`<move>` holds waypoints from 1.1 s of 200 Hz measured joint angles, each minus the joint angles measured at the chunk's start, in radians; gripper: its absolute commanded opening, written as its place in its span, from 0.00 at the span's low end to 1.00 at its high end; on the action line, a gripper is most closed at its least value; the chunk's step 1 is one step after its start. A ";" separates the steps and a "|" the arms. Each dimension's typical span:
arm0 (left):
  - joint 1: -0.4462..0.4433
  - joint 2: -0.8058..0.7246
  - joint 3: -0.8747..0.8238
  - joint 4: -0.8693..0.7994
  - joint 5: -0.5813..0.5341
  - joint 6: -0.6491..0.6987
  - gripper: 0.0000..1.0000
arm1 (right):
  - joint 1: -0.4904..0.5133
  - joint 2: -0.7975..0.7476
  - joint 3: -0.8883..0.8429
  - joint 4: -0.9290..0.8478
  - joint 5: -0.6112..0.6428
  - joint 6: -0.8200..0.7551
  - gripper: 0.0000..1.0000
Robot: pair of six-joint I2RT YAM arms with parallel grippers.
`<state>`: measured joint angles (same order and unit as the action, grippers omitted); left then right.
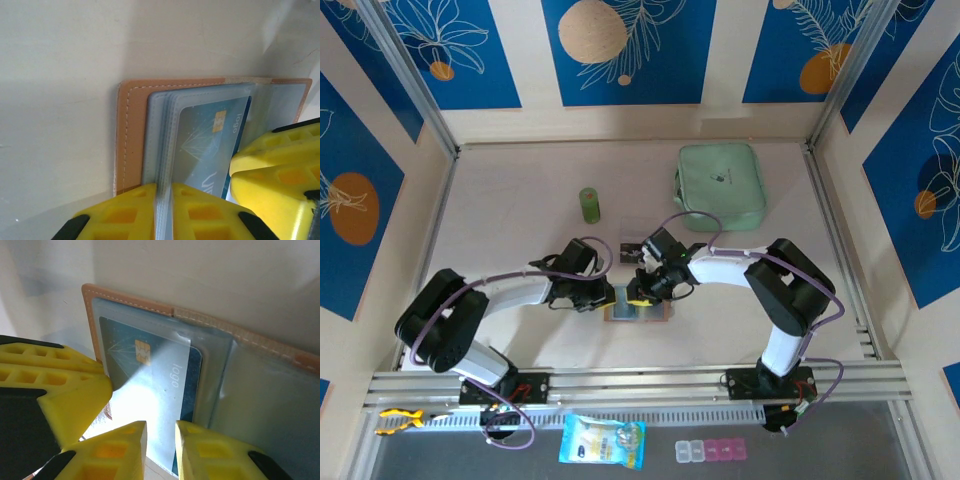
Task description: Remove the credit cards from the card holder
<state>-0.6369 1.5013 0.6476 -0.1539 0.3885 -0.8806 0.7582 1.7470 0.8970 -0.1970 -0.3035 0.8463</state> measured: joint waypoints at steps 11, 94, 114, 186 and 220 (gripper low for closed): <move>0.000 0.000 0.000 0.000 0.000 0.000 0.14 | 0.000 0.000 0.000 0.000 0.000 0.000 0.24; 0.000 0.000 -0.005 0.011 0.003 0.000 0.14 | 0.002 0.000 0.007 -0.021 0.019 -0.005 0.26; 0.000 0.000 -0.006 0.013 0.004 0.000 0.14 | 0.002 -0.004 0.010 -0.035 0.030 -0.008 0.26; 0.000 -0.002 -0.008 0.015 0.004 0.000 0.14 | 0.002 -0.019 0.014 -0.098 0.069 -0.016 0.25; 0.000 -0.008 -0.008 0.006 0.003 0.000 0.12 | 0.002 -0.045 0.014 -0.111 0.071 -0.016 0.26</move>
<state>-0.6365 1.4933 0.6399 -0.1482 0.3916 -0.8806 0.7601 1.7023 0.9112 -0.3077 -0.2321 0.8303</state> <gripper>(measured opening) 0.125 0.256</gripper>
